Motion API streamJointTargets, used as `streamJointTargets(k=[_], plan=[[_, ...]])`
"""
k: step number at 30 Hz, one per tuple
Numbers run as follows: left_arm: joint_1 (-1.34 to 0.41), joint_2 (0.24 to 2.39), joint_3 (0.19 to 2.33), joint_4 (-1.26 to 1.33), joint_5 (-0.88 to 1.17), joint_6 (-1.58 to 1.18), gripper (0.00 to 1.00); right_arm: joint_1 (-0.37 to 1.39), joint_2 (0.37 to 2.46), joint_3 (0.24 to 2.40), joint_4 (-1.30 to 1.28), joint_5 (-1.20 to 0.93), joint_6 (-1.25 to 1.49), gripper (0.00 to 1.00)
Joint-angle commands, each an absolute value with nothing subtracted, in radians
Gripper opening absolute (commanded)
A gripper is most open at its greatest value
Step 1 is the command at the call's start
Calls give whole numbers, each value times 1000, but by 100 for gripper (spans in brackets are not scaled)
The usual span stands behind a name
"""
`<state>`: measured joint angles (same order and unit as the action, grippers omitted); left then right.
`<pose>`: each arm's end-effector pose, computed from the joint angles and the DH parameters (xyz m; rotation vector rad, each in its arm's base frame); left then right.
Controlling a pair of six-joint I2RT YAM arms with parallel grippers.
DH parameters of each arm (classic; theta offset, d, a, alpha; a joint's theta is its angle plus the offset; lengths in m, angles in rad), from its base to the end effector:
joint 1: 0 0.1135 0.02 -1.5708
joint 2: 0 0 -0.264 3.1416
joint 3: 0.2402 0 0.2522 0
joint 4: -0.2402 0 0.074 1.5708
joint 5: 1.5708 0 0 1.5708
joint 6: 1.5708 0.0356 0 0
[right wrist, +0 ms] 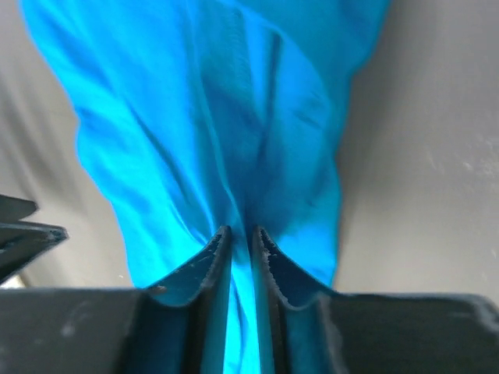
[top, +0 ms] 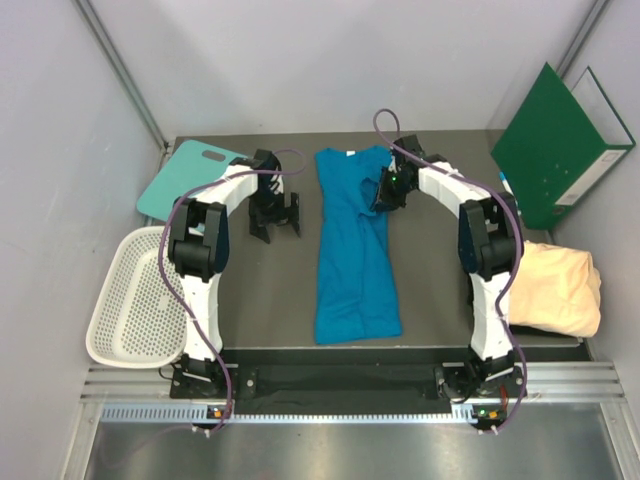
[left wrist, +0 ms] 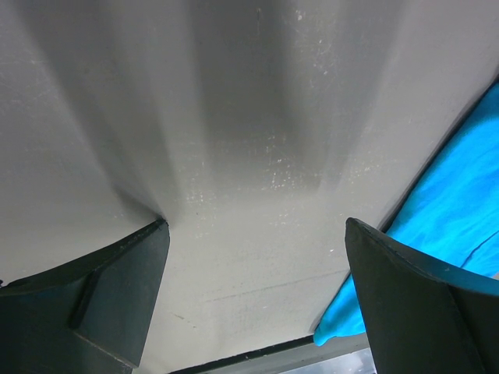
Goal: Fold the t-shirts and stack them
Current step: Rotate the tshirt 90 degrees
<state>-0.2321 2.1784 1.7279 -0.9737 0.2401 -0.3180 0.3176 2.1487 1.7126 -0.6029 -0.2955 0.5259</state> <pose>0.4197 -0.1079 0.1702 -0.1036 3.0368 -0.4134 0.4398 0.1555 0.1924 0.1718 2.6950 0.6672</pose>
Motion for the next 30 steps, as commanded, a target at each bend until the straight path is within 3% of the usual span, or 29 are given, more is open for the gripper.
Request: streamJointTargets(k=[1,7,8,10,17,21,24,25,27,30], plan=[[-229,2194,1741,-966,262,-302,99,314,2116,1720,-676,-221,531,22],[-229,2160,1704,-959,288,-308,99,314,1996,1646,-696,-146,499,71],[-229,2154,1697,-954,307,-311,99,313,1984,1634,-695,-143,489,86],[-229,2134,1659,-942,333,-328,99,314,1954,1599,-696,-141,477,99],[-232,2060,1534,-862,394,-400,99,313,1928,1574,-638,-161,414,100],[-233,2022,1511,-862,393,-425,99,313,2020,1753,-630,-138,377,100],[-235,1996,1500,-870,399,-428,99,311,2179,1932,-644,-100,362,86],[-235,1991,1496,-870,403,-426,99,311,2212,1980,-650,-94,357,72],[-236,1980,1477,-867,403,-417,99,311,2267,2092,-649,-95,356,59],[-236,1971,1456,-874,382,-403,99,313,2353,2178,-640,-91,357,58]])
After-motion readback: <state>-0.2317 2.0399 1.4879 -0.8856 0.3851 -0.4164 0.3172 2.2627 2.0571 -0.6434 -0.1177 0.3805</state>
